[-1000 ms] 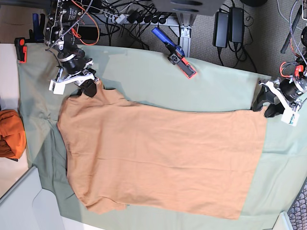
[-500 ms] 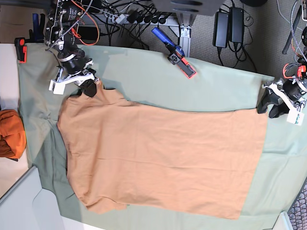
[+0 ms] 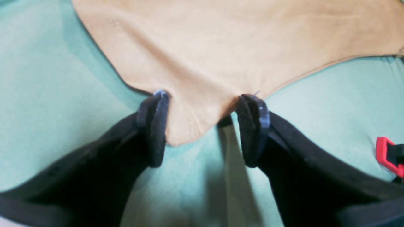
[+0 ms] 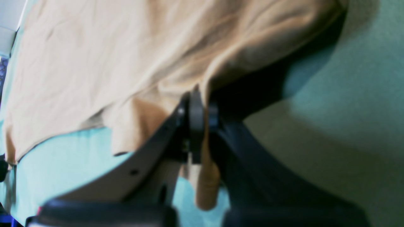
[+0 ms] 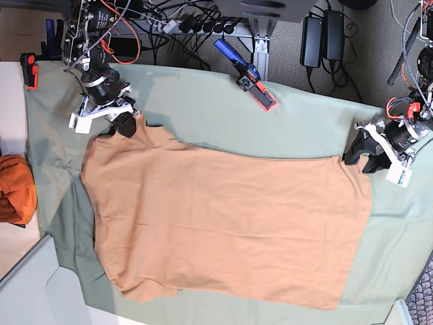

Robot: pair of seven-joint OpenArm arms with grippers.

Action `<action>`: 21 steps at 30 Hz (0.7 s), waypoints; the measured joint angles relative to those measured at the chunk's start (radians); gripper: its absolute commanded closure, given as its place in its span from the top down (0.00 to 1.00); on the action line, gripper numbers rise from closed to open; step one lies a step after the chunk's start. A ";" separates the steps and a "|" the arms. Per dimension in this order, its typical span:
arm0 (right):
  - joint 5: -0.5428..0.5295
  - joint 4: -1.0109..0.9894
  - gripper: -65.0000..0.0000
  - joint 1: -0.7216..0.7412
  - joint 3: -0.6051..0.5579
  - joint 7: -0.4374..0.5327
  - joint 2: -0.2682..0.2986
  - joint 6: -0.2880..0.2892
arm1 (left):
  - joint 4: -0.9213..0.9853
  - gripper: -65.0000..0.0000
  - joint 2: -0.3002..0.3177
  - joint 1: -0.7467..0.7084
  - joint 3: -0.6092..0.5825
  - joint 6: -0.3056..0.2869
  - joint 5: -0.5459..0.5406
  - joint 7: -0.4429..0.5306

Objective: Fold the T-shirt properly
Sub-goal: 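Lift both held corners and fold the shirt lengthwise over itself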

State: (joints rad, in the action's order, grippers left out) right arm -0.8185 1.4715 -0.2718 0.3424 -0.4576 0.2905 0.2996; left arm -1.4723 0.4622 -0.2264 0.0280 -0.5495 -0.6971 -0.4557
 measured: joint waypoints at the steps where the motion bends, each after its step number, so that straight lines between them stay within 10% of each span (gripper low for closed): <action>1: 0.000 0.000 0.00 0.000 0.000 0.000 0.000 0.000 | 0.000 0.48 -0.003 0.000 0.000 0.000 0.000 0.000; 7: 0.000 0.000 0.00 0.000 0.000 0.000 0.000 0.000 | 0.002 0.00 -0.025 -0.001 -0.002 0.000 0.040 0.046; 18: 0.040 0.008 0.00 0.000 0.000 -0.012 0.000 0.004 | 0.002 0.00 -0.015 -0.001 -0.002 -0.002 0.122 0.090; 21: 0.056 0.044 0.00 0.000 0.000 -0.074 0.001 0.004 | 0.002 0.00 0.018 -0.001 -0.002 -0.117 0.125 0.093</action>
State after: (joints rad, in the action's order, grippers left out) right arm -0.7628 1.5154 -0.2722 0.3424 -0.5320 0.2916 0.3038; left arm -1.4704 0.4801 -0.2272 0.0261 -0.6670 -0.5720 -0.3622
